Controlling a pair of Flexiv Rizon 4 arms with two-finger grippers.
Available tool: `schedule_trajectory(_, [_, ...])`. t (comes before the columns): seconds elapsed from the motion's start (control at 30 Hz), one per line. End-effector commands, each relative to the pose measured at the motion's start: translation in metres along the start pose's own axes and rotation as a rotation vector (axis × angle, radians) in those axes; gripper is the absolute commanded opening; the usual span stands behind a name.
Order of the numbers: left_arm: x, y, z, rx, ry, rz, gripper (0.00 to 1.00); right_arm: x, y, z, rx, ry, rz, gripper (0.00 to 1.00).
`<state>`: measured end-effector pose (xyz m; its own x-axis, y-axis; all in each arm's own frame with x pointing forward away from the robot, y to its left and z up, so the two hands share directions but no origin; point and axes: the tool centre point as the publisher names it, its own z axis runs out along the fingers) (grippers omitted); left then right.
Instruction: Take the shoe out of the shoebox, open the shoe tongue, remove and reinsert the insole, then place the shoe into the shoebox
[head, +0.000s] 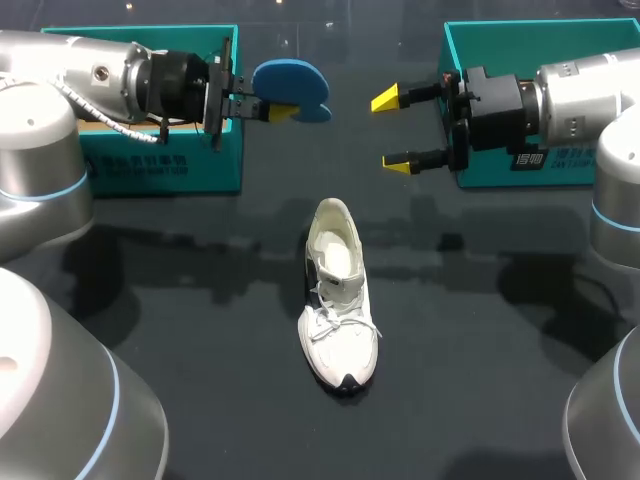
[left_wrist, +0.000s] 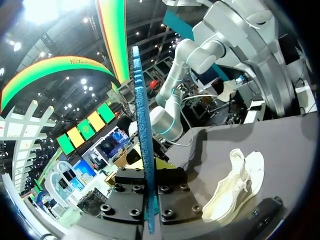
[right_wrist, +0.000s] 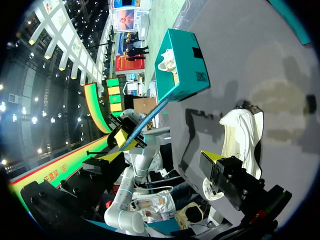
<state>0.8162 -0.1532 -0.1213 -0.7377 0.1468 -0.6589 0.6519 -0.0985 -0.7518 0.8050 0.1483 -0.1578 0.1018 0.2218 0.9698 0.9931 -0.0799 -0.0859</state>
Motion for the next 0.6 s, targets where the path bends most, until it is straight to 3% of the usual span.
schedule_trajectory(0.03, [0.005, 0.003, 0.002, -0.009, 0.025, 0.097, 0.00, 0.000, 0.000, 0.002, -0.001, -0.001, 0.001, 1.00])
schedule_trajectory(0.1, [0.012, 0.004, 0.004, -0.029, 0.035, 0.196, 0.00, 0.000, 0.000, 0.002, -0.001, -0.001, 0.001, 1.00])
schedule_trajectory(0.17, [0.021, 0.004, 0.007, -0.171, 0.010, 0.361, 0.00, 0.000, 0.000, 0.002, -0.001, -0.001, 0.001, 1.00])
schedule_trajectory(0.2, [0.025, 0.006, 0.007, -0.185, 0.002, 0.439, 0.00, 0.000, 0.000, 0.002, -0.001, -0.001, 0.001, 1.00])
schedule_trajectory(0.6, [0.025, 0.006, 0.007, -0.185, 0.002, 0.439, 0.00, 0.000, 0.000, 0.002, -0.001, -0.001, 0.001, 1.00])
